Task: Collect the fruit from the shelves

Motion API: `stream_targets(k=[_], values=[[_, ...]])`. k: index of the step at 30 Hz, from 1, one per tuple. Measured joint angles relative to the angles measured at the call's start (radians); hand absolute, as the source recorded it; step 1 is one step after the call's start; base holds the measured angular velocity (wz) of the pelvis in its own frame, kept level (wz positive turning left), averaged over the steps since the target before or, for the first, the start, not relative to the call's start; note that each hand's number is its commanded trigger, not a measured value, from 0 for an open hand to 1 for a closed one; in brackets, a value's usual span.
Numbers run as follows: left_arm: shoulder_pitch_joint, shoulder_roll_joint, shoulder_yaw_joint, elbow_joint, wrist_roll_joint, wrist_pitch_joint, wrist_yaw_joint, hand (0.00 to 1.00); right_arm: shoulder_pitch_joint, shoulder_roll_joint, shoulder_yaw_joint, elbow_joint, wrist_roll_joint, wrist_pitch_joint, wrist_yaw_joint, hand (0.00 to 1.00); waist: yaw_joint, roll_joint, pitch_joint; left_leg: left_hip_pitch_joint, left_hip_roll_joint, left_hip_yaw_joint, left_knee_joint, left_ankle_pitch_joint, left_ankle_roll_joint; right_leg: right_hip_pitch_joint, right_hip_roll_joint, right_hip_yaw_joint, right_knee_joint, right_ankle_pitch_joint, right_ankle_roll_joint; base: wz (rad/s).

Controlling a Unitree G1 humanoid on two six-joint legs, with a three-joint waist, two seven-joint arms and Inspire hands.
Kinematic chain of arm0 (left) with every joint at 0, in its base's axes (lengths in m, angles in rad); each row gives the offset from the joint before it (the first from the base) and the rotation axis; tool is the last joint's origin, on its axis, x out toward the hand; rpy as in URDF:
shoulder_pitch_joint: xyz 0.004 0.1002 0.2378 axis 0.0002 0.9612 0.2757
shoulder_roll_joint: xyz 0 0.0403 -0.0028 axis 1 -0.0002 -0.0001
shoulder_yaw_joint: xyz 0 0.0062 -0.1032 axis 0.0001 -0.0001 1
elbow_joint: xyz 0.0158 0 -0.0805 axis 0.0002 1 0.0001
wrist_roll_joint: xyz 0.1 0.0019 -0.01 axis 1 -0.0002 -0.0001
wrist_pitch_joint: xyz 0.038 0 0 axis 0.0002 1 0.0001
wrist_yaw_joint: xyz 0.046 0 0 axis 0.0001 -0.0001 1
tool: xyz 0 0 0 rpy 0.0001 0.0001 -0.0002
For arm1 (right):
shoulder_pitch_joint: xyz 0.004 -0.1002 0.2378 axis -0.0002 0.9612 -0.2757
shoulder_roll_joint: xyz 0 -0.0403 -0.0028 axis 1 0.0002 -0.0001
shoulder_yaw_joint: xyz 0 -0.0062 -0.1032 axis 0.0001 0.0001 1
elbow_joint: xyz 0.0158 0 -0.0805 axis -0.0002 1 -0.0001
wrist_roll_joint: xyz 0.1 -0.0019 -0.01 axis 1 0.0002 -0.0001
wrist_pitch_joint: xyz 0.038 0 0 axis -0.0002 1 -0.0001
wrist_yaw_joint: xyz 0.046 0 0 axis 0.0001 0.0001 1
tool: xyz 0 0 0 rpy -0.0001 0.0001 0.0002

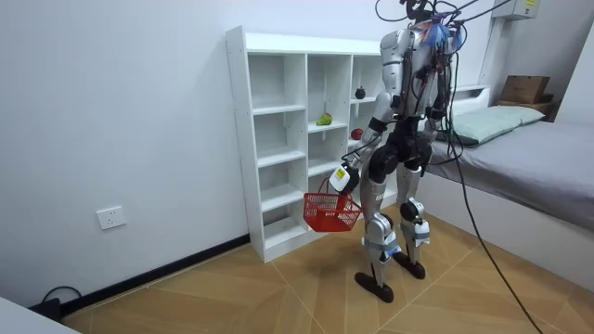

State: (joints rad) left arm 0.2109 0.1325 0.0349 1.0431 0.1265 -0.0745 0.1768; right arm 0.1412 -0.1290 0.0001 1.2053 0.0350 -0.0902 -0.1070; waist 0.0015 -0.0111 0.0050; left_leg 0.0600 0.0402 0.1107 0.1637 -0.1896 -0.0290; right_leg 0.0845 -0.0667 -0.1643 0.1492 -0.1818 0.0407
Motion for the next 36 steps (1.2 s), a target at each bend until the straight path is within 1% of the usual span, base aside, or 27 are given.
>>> stream_targets(k=[4, 9, 15, 19, 25, 31, 36], values=[[0.001, 0.0, 0.0, 0.0, 0.021, -0.001, 0.017, 1.0, 0.001, 0.0, 0.0, 0.0, -0.002, -0.005, -0.002, 0.0, 0.0, 0.0, -0.0003, -0.001, 0.0, 0.0, 0.0, 0.0, 0.0, -0.002, 0.0, 0.0, 0.0, 0.0, 0.0, 0.0], [-0.001, 0.002, 0.001, 0.014, 0.035, -0.001, 0.034, 1.0, -0.002, 0.0, 0.0, 0.001, -0.024, -0.005, 0.002, 0.0, 0.0, -0.004, -0.003, 0.0, 0.0, 0.002, 0.0, 0.0, 0.0, -0.001, 0.0, 0.0, 0.0, 0.0, 0.0, 0.0], [-0.001, 0.002, 0.004, 0.038, 0.035, 0.0, 0.039, 1.0, -0.001, 0.001, -0.003, 0.005, 0.003, -0.004, 0.017, 0.0, -0.005, -0.004, -0.0021, 0.003, 0.0, 0.002, -0.004, 0.0, 0.0, 0.004, 0.0, 0.0, 0.0, 0.0, 0.0, 0.0], [0.009, 0.002, 0.005, 0.039, 0.035, 0.0, 0.039, 1.0, -0.001, 0.003, -0.002, 0.013, 0.004, -0.004, 0.017, 0.0, -0.01, -0.009, -0.0022, 0.001, 0.0, 0.002, -0.005, 0.0, 0.0, 0.002, 0.0, 0.0, -0.001, 0.0, 0.001, 0.0], [0.004, 0.001, 0.002, 0.039, 0.034, 0.0, 0.039, 1.0, -0.004, 0.003, -0.001, 0.013, 0.004, -0.005, 0.011, 0.0, -0.012, -0.007, -0.0021, 0.003, 0.0, 0.003, -0.003, 0.0, 0.0, -0.001, 0.0, 0.002, -0.001, 0.0, 0.0, 0.0], [-0.002, -0.001, 0.002, 0.039, 0.034, -0.001, 0.039, 1.0, -0.004, 0.003, 0.0, 0.012, 0.002, -0.006, -0.006, 0.0, -0.01, -0.003, -0.0022, 0.004, 0.0, 0.013, -0.004, 0.0, 0.0, -0.005, 0.0, 0.012, 0.002, 0.0, 0.0, -0.04], [0.002, -0.001, -0.001, 0.038, 0.035, -0.001, 0.038, 1.0, -0.001, 0.004, 0.0, 0.005, 0.004, -0.006, -0.026, 0.0, -0.018, -0.002, -0.0024, 0.005, 0.001, 0.014, -0.004, 0.0, 0.0, -0.004, 0.0, 0.013, 0.002, 0.0, 0.0, 0.0]])
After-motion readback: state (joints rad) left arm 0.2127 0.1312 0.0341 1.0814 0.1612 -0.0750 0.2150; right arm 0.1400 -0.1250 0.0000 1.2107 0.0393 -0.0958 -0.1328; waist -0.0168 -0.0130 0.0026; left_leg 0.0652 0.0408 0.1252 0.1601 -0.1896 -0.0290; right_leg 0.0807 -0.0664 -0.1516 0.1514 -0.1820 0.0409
